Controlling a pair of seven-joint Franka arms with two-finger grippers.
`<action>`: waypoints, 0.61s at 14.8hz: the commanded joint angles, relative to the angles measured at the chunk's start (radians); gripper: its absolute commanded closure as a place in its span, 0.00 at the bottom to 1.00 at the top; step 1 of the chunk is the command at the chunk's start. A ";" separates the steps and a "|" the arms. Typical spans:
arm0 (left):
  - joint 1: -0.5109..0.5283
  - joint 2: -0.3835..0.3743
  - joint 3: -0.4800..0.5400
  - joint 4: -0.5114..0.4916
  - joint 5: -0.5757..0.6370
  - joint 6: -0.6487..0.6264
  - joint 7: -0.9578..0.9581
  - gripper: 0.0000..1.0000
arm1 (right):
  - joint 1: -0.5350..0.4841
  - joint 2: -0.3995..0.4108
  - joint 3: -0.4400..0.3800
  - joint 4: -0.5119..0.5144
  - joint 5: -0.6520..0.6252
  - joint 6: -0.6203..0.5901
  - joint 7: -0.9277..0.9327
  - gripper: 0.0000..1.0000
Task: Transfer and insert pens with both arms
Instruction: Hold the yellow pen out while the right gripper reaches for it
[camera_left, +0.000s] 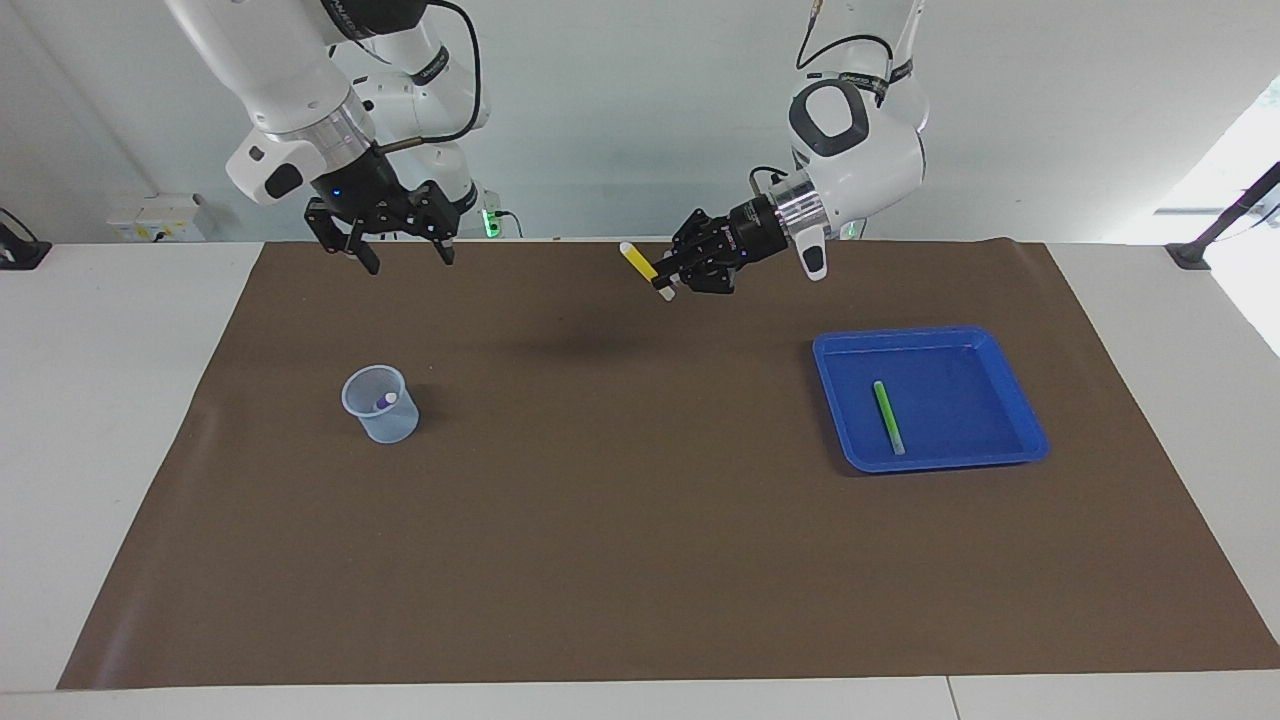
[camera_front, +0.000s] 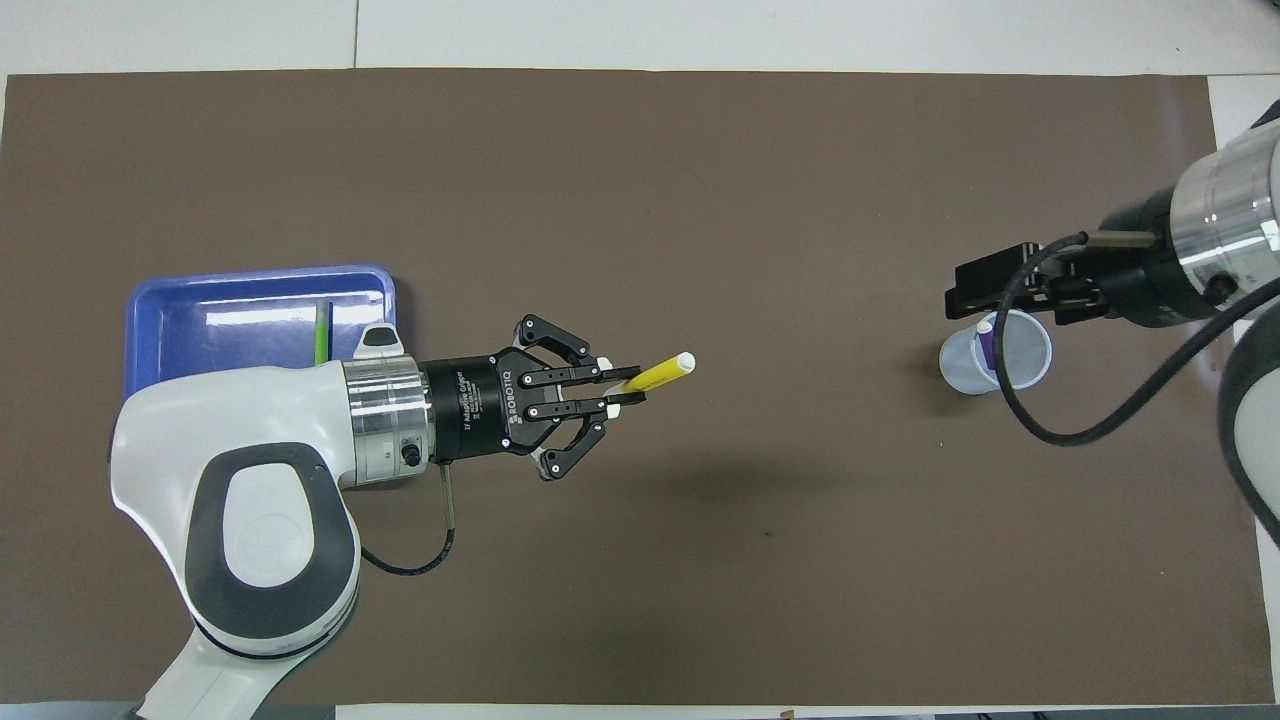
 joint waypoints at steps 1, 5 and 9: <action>-0.018 -0.032 0.013 -0.033 -0.022 0.020 -0.010 1.00 | 0.050 0.012 0.011 0.014 0.042 0.042 0.087 0.00; -0.018 -0.032 0.013 -0.031 -0.022 0.021 -0.012 1.00 | 0.147 0.008 0.011 0.002 0.057 0.099 0.165 0.00; -0.017 -0.037 0.013 -0.031 -0.029 0.021 -0.012 1.00 | 0.223 0.011 0.011 -0.020 0.082 0.187 0.236 0.00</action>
